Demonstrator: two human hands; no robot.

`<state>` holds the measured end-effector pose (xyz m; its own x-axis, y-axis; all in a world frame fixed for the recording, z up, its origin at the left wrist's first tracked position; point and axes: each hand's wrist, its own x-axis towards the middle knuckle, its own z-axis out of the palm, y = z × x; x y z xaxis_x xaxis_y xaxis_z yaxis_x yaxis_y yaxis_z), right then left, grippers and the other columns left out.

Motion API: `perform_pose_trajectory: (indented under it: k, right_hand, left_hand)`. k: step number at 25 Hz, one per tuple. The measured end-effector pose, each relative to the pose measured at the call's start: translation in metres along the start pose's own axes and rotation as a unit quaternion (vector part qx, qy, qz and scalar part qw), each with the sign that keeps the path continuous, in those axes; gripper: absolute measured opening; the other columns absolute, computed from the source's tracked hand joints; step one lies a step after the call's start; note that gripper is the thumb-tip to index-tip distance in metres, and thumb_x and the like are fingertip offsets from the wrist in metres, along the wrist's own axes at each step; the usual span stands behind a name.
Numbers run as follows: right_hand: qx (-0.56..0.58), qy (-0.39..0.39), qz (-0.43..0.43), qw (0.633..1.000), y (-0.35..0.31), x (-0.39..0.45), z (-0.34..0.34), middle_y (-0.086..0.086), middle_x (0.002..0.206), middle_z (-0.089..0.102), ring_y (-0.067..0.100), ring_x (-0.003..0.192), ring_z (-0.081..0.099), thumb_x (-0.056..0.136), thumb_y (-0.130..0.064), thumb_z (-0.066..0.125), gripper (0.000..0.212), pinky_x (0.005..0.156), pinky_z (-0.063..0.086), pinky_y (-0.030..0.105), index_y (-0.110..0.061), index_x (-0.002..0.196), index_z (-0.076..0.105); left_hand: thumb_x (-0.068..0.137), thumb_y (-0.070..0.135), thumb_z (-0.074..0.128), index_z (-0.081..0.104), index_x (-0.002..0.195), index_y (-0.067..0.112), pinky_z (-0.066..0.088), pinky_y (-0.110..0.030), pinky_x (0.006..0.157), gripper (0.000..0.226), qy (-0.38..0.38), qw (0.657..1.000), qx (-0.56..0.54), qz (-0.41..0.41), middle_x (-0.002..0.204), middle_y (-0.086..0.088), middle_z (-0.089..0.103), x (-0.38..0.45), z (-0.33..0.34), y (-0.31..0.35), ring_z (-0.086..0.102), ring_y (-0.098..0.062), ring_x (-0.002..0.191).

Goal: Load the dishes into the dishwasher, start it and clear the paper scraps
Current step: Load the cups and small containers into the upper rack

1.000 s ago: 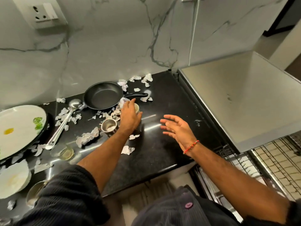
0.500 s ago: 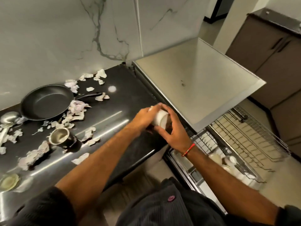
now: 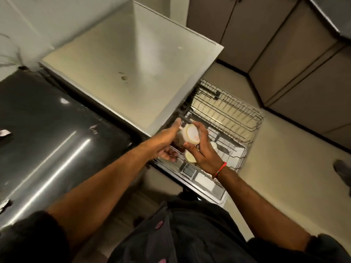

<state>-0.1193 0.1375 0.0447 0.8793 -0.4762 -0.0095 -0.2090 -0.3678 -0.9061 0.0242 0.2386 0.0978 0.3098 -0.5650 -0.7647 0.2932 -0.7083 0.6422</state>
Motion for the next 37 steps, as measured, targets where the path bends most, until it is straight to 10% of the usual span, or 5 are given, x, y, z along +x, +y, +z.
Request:
perform_pose_trajectory:
  k: [6, 21, 30, 37]
  right_hand:
    - [-0.023, 0.03, 0.147, 0.988, 0.119, 0.041, -0.081, -0.002, 0.123, 0.053, 0.022, 0.11, 0.055, 0.08, -0.02, 0.08, 0.07, 0.097, 0.049, 0.044, -0.021, 0.137, 0.04]
    - [-0.321, -0.16, 0.177, 0.916, 0.278, 0.116, -0.038, 0.017, 0.14, 0.045, 0.039, 0.125, 0.049, 0.077, -0.025, 0.08, 0.077, 0.105, 0.04, 0.053, -0.023, 0.141, 0.038]
    - [-0.384, -0.231, 0.175, 0.877, 0.291, 0.127, -0.033, 0.017, 0.15, 0.035, 0.041, 0.136, 0.033, 0.081, -0.03, 0.076, 0.081, 0.109, 0.031, 0.058, -0.024, 0.148, 0.031]
    - [-0.209, -0.02, 0.103, 0.972, 0.243, 0.119, -0.042, 0.014, 0.121, 0.057, 0.034, 0.113, 0.053, 0.082, 0.006, 0.049, 0.047, 0.097, 0.047, 0.052, -0.012, 0.124, 0.059]
  left_hand:
    - [0.092, 0.079, 0.018, 0.054, 0.127, 0.025, 0.05, -0.051, 0.101, 0.074, 0.06, 0.948, 0.308, 0.054, 0.122, -0.003, 0.066, 0.081, 0.039, 0.013, 0.065, -0.023, 0.105]
    - [0.1, 0.063, 0.03, 0.063, 0.119, 0.021, 0.055, -0.032, 0.085, 0.057, 0.119, 0.965, 0.232, 0.01, 0.102, 0.008, 0.071, 0.137, 0.047, 0.013, 0.062, 0.003, 0.074]
    - [0.103, 0.053, 0.037, 0.062, 0.122, 0.016, 0.057, -0.04, 0.091, 0.049, 0.121, 0.971, 0.206, 0.02, 0.108, 0.002, 0.071, 0.14, 0.052, 0.005, 0.067, -0.008, 0.095]
    - [0.102, 0.046, 0.049, 0.066, 0.117, 0.021, 0.054, -0.025, 0.079, 0.034, 0.201, 0.954, 0.2, 0.098, 0.1, 0.01, 0.072, 0.097, 0.028, -0.021, 0.065, -0.001, 0.079]
